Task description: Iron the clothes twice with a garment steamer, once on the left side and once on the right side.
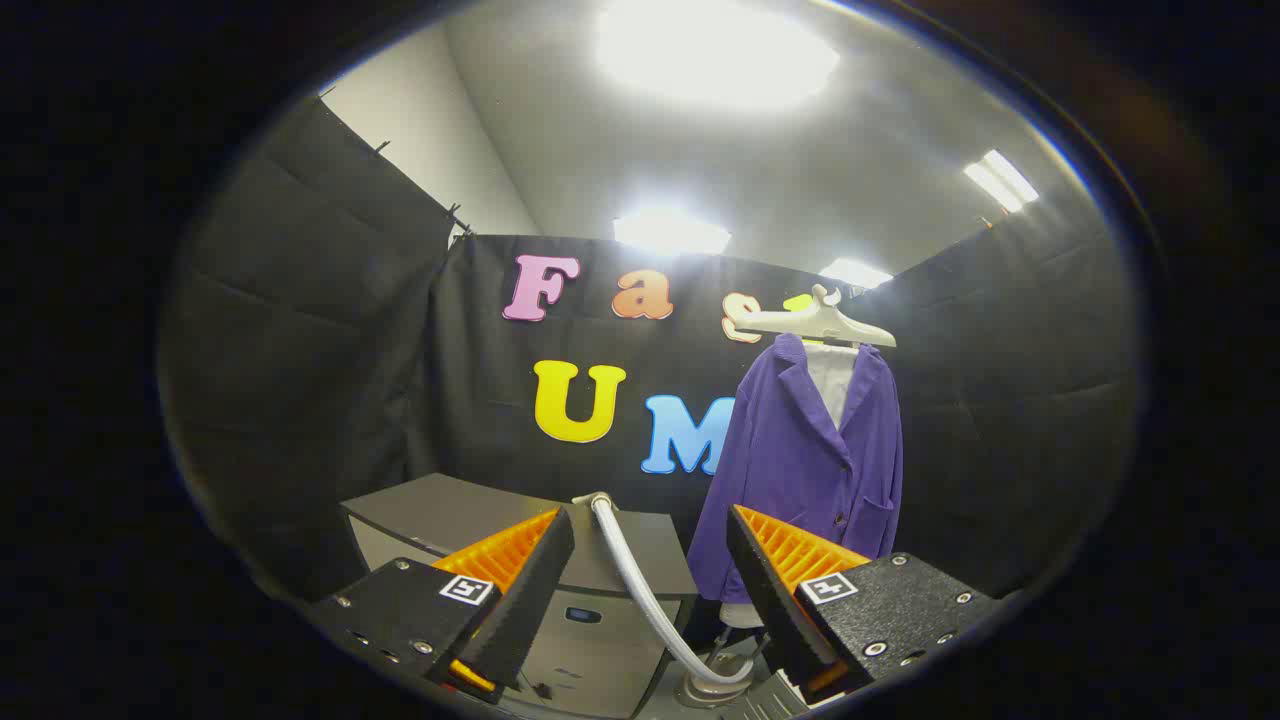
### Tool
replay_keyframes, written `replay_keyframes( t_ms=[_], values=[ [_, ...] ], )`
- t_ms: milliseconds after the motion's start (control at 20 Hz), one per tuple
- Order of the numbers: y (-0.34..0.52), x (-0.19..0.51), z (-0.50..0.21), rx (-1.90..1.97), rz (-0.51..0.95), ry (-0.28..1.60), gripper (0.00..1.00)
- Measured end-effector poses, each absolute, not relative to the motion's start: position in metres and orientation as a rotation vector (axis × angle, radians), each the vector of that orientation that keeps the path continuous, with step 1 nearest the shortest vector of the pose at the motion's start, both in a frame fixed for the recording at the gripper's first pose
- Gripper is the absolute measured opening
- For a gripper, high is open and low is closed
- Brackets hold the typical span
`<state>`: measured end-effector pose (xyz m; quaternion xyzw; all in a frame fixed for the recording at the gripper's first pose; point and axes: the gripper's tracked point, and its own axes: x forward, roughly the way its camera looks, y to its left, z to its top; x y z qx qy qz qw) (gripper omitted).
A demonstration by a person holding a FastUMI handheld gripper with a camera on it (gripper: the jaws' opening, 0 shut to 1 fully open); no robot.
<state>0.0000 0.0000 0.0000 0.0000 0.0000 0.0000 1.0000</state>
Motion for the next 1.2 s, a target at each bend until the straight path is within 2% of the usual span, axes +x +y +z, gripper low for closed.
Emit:
replay_keyframes(
  t_ms=[400, 900, 1200],
  values=[
    [-0.043, -0.003, -0.009, -0.009, 0.038, 0.075, 0.95],
    [-0.076, -0.041, -0.028, 0.000, 0.203, 0.119, 0.95],
    [-0.059, -0.042, -0.042, -0.007, 0.320, 0.129, 0.95]
  ],
)
